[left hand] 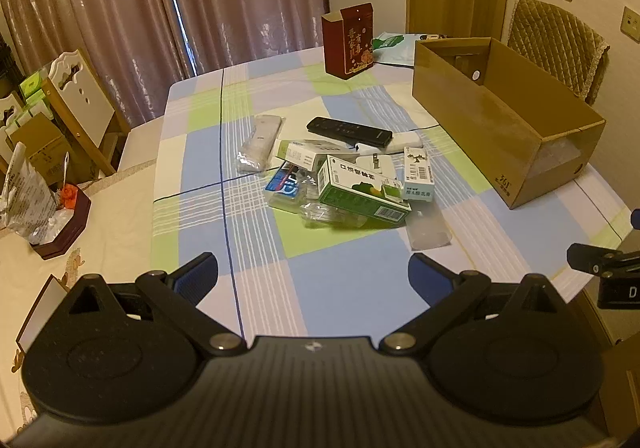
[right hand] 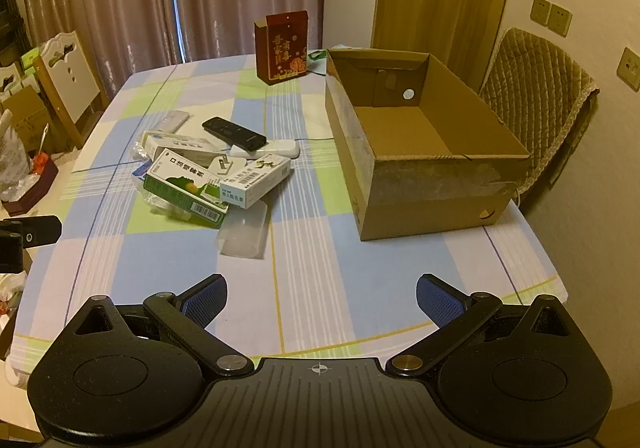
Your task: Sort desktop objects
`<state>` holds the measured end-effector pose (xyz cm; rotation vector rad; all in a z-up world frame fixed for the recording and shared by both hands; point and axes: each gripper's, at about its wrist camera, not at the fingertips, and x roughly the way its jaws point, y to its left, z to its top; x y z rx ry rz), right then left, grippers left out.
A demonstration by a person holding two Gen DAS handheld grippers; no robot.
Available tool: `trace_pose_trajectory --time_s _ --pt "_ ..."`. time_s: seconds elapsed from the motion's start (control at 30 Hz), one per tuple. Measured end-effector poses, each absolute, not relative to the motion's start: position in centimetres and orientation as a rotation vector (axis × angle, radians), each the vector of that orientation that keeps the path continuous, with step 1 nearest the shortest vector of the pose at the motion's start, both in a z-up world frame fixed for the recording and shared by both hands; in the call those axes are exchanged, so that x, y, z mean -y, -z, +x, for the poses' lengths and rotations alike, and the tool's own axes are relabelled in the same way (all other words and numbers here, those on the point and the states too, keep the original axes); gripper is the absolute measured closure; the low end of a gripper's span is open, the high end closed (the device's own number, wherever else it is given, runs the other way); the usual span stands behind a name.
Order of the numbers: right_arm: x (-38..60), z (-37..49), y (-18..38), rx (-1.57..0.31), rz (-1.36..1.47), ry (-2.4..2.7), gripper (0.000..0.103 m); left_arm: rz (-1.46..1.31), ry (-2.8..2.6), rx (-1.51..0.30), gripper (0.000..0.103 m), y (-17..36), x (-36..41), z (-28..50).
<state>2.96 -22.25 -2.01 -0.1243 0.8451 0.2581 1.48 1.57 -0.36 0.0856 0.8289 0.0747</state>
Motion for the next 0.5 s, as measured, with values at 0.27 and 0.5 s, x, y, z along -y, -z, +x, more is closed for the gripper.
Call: trace_pose_trajectory --time_s 0.27,0.5 --pt "21.85 3.45 1.95 -0.844 -0.133 -0.262 0.0 0.075 -0.08 -0.831 0.003 0.32 -1.97 1.75" --pt "21.67 3.95 1.99 -0.848 -0.137 -0.265 0.0 0.07 -0.081 -0.832 0.003 0.21 -2.22 2.19"
